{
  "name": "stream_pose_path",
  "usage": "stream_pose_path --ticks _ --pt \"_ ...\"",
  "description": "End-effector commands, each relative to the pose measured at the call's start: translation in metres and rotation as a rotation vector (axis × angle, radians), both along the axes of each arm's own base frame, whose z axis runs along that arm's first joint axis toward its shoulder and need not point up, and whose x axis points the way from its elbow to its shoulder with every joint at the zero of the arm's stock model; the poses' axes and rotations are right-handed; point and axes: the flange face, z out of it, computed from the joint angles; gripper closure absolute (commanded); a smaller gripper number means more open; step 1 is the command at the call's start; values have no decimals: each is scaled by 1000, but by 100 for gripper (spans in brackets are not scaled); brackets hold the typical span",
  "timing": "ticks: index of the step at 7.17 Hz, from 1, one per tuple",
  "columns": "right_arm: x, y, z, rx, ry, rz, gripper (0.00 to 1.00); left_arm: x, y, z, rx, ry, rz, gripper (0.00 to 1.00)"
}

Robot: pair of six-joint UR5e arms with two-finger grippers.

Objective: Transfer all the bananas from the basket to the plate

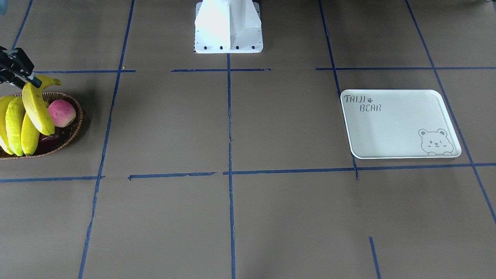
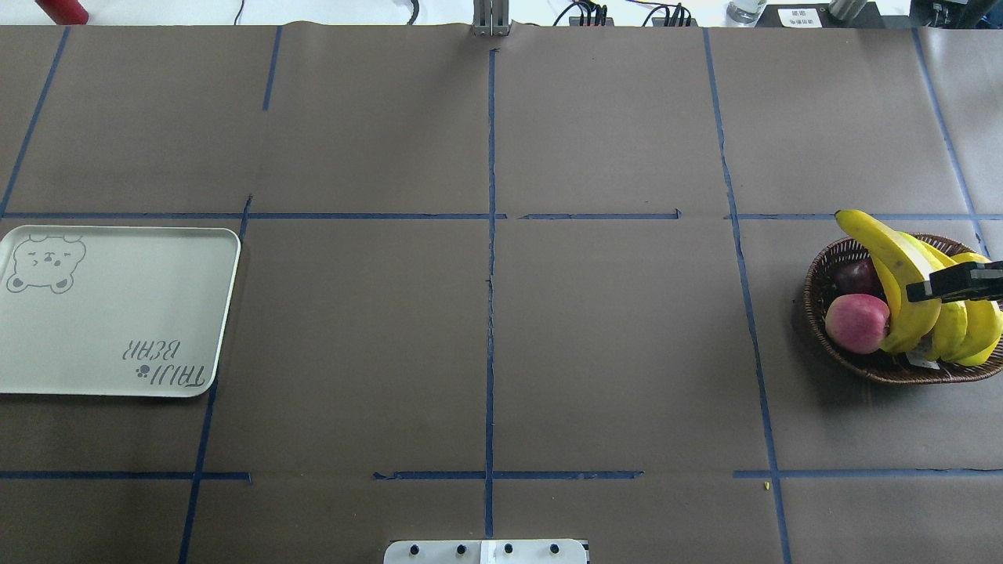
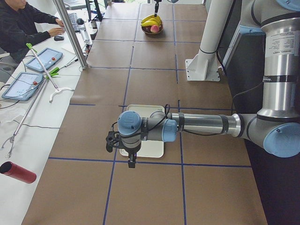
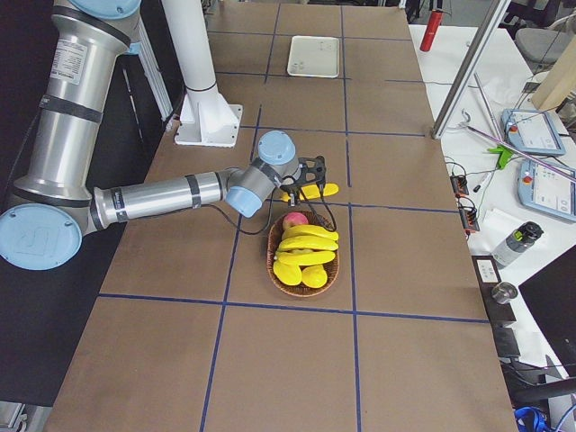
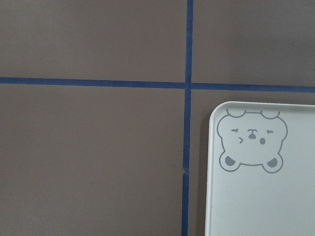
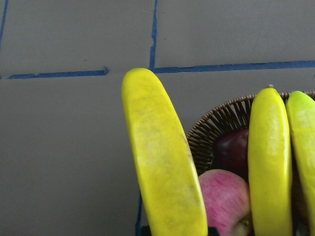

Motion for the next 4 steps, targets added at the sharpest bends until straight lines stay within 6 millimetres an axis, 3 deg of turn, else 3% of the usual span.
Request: stream_pose_path --ticks 1,2,4 --pt "-42 -24 -58 -9 -84 -3 100 6 -15 -55 -41 58 -121 0" --pt "-72 -32 -91 -48 -127 27 100 33 -23 -82 -55 164 -113 0" --pt "-144 -24 -126 -31 -144 59 100 84 -36 -144 -113 332 -164 1"
